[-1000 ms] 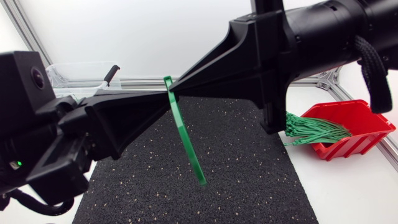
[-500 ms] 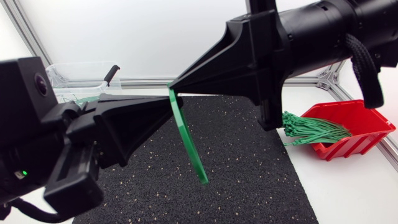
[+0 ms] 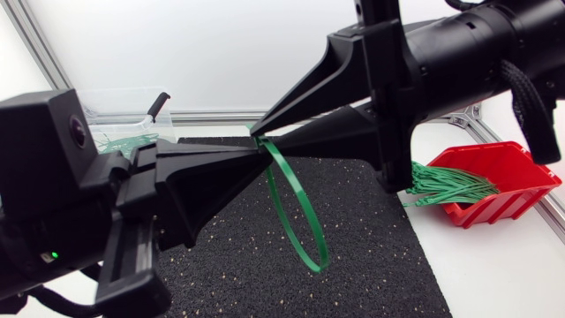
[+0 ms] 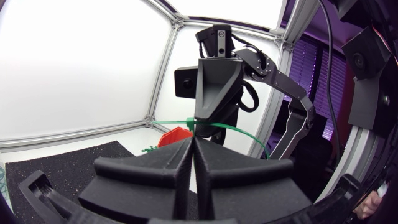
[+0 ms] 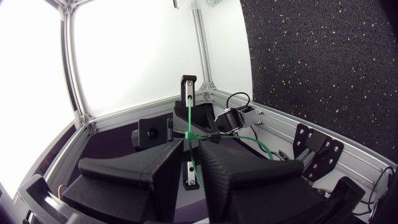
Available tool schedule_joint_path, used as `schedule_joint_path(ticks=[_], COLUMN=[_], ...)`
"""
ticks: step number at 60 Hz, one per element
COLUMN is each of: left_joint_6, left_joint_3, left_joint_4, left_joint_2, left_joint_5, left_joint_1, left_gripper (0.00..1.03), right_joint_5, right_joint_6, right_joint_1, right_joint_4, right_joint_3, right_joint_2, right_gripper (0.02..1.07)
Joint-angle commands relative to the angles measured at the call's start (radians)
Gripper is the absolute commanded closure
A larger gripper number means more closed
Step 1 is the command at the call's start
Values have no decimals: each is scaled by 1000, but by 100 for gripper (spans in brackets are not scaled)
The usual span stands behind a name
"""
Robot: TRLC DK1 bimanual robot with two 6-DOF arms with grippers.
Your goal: Take a green cable tie from the red box, thread the tail through the head to close it, then place it in the transparent bin on the left.
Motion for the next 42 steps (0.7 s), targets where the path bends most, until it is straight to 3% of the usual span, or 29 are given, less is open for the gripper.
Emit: schedule_joint_path(ticks=[1, 16, 23, 42], left_joint_6=[30, 53, 76, 165], left_joint_3=[-6, -19, -25, -71], left_joint_4=[49, 40, 36, 34], left_joint_2=[4, 10, 7, -1], left_joint_5=[6, 52, 61, 136], left_joint_1=[18, 68, 74, 91], left_gripper=[100, 100, 100, 100], right_joint_5=[9, 8, -1, -69], right_joint_6=[-29, -83, -129, -277], right_joint_1=[8, -41, -61, -107], right_joint_4=[-34, -42, -42, -44], right_joint_3=[-9, -13, -16, 28], right_joint_2=[-22, -47, -29, 76], right_gripper=[73, 70, 59, 59])
